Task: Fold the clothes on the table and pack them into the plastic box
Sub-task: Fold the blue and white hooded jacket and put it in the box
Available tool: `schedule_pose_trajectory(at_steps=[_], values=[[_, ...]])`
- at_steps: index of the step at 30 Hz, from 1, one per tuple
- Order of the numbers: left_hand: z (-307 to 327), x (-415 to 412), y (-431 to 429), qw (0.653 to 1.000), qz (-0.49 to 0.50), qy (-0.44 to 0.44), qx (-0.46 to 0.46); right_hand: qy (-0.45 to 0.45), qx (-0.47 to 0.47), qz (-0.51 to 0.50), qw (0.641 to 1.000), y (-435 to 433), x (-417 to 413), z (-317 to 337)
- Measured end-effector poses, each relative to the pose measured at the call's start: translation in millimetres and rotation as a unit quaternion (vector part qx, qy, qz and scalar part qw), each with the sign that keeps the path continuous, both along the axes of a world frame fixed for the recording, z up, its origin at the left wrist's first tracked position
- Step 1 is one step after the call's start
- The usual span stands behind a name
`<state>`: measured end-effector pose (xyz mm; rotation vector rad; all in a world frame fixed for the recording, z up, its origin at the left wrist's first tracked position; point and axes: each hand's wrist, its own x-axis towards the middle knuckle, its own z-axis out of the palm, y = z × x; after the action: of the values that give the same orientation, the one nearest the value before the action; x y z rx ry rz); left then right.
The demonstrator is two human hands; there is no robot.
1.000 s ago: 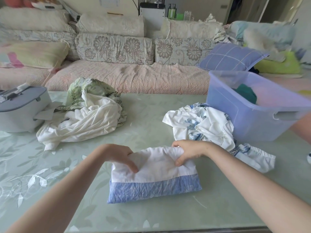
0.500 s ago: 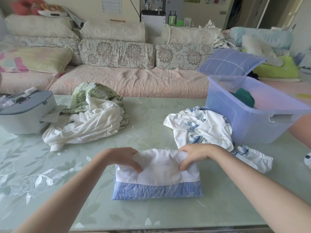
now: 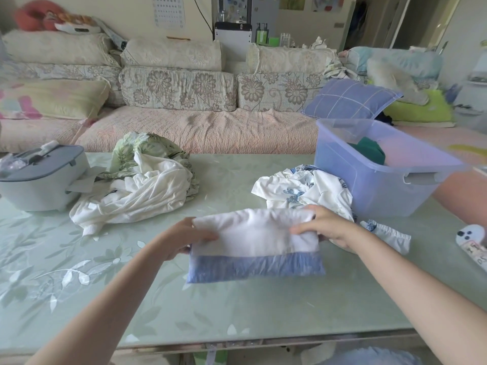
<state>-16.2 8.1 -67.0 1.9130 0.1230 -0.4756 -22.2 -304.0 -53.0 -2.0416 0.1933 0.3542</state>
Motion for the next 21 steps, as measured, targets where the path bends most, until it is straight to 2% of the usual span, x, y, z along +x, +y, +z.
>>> schedule_pose_trajectory(at_steps=[3, 7, 11, 17, 21], values=[[14.2, 10.1, -17.5, 0.993, 0.057, -0.103, 0.023, -0.098, -0.013, -0.072, 0.992, -6.1, 13.2, 19.3], [33.5, 39.0, -55.7, 0.96, 0.088, -0.234, 0.126, -0.208, -0.136, -0.092, 0.964, -8.4, 45.5, 40.5], [33.2, 94.9, -96.4, 0.949, 0.064, -0.267, 0.154, -0.236, -0.249, -0.084, 0.936, -13.6, 99.6, 43.0], [48.4, 182.0, -149.9, 0.938, 0.028, -0.305, 0.164, -0.286, -0.324, -0.087, 0.898, -29.9, 184.9, 62.6], [69.6, 209.5, -170.6, 0.946, 0.012, -0.289, 0.149, -0.283, -0.32, -0.086, 0.9, -48.9, 216.4, 92.0]])
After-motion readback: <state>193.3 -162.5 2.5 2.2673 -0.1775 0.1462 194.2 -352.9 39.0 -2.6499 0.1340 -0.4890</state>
